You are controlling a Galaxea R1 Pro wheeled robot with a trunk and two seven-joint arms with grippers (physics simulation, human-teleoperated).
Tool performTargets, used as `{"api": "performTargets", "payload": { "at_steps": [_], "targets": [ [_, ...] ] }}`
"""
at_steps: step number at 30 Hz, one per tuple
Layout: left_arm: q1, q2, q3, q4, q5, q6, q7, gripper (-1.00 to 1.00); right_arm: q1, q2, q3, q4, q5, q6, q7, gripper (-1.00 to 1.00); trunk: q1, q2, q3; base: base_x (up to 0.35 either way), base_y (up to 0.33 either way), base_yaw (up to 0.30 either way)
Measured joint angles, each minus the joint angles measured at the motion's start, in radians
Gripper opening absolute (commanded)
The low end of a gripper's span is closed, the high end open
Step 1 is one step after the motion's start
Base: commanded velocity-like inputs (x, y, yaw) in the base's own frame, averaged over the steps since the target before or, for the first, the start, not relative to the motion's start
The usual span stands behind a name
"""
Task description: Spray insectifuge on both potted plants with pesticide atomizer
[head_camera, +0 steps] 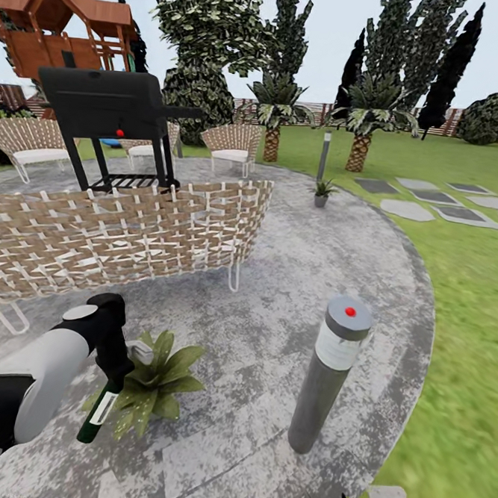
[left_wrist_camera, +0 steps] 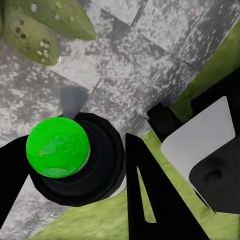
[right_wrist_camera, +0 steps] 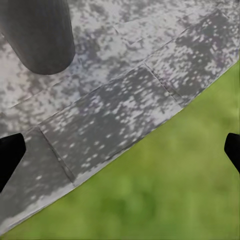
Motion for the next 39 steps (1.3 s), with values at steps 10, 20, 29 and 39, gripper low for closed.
{"api": "performTargets", "payload": {
  "at_steps": [10,20,29,39],
  "targets": [
    [0.01,0.024,-0.004,0.002,-0.004,-0.007,0.0,-1.0,0.0,-0.032,-0.002,0.0,-0.001,0.0,-0.036,1.0,0.0,0.0,0.0,0.004,0.0,0.046],
    [0.008,0.013,0.0,0.002,-0.002,0.0,0.0,-1.0,0.0,-0.047,-0.002,0.0,-0.002,0.0,-0.042,1.0,-0.001,0.0,0.0,0.273,0.0,0.0],
    [0.01,0.025,-0.003,-0.004,-0.006,0.0,0.0,-1.0,0.0,-0.047,-0.048,-0.003,-0.004,0.0,-0.042,1.0,0.0,0.0,0.0,0.046,0.0,0.0],
    [0.007,0.022,-0.003,-0.001,-0.006,0.001,0.0,-1.0,0.0,-0.051,-0.19,-0.002,0.0,0.0,-0.038,1.0,-0.019,0.035,0.016,0.0,0.0,0.0]
  ]
}}
